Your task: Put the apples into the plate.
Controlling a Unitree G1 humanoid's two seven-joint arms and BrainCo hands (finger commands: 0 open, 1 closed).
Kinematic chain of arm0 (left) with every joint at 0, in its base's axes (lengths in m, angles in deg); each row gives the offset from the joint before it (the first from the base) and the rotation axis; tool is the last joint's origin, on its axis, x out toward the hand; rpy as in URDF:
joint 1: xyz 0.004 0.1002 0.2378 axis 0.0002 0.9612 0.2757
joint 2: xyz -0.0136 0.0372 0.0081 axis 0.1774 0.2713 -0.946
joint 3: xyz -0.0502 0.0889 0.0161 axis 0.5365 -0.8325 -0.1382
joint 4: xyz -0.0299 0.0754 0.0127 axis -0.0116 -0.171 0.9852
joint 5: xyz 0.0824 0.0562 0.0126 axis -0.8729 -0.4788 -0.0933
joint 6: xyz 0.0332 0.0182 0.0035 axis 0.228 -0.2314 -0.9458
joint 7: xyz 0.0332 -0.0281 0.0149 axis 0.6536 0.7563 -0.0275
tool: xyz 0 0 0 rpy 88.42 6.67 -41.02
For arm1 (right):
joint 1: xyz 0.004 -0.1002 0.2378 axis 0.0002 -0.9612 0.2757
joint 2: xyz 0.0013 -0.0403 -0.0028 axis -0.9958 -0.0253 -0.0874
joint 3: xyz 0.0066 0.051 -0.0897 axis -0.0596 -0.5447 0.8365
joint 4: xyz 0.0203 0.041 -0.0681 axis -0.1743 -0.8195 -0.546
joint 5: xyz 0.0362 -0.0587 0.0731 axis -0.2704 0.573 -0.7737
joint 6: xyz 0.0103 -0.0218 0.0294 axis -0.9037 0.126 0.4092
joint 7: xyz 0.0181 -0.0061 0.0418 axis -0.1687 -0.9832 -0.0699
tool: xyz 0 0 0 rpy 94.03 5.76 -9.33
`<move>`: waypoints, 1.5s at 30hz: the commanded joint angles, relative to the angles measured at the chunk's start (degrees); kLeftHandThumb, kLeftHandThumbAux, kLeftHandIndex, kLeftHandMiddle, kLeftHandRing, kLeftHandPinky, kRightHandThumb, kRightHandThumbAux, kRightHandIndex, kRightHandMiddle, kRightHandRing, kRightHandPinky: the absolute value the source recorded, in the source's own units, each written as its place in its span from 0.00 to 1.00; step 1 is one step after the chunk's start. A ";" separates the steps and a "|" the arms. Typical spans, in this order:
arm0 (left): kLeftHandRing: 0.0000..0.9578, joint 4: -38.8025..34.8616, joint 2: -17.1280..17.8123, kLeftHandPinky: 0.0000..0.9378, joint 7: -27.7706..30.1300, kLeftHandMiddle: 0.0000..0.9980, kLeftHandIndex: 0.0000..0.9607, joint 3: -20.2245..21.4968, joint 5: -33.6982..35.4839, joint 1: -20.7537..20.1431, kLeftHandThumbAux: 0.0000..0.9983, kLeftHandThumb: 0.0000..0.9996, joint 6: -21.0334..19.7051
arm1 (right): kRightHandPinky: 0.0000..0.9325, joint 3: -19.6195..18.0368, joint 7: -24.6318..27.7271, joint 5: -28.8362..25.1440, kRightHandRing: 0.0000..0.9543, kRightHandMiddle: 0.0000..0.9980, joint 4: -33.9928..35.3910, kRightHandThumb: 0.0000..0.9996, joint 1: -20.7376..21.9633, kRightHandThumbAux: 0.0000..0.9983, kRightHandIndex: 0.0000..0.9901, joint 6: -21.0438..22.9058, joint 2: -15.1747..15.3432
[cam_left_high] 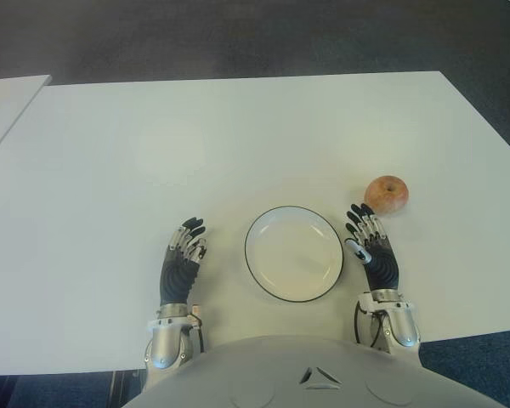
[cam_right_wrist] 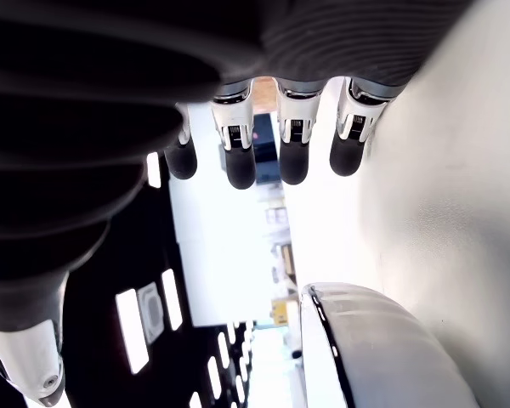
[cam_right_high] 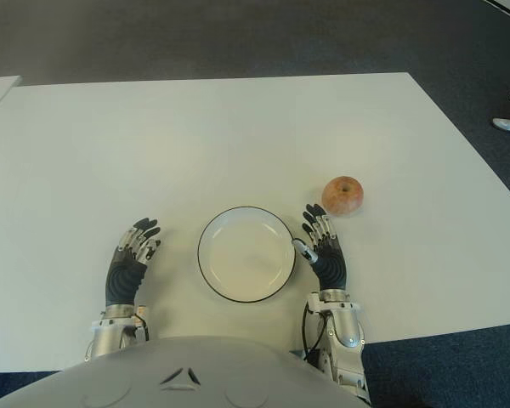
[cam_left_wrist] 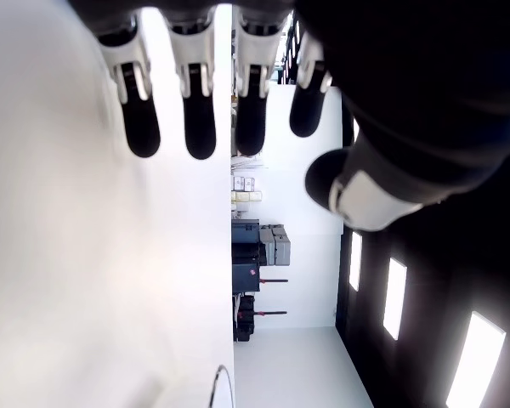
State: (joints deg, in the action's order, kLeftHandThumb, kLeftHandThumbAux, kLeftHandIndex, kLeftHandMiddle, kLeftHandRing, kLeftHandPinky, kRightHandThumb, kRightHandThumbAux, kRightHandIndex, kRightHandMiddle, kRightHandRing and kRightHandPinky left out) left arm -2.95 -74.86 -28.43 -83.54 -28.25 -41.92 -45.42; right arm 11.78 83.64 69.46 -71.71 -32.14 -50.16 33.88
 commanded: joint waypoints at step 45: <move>0.21 0.67 0.58 0.25 0.77 0.19 0.17 0.50 0.71 -0.32 0.63 0.20 -1.17 | 0.12 -9.42 -17.08 33.91 0.10 0.12 16.75 0.44 1.79 0.55 0.10 -17.58 7.90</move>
State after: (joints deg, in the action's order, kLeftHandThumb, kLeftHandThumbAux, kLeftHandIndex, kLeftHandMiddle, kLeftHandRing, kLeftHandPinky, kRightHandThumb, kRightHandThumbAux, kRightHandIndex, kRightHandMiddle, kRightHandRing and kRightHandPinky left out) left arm -2.92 -74.76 -28.40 -83.18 -27.52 -42.38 -45.80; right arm 6.41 69.85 95.66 -54.22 -33.69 -62.55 37.72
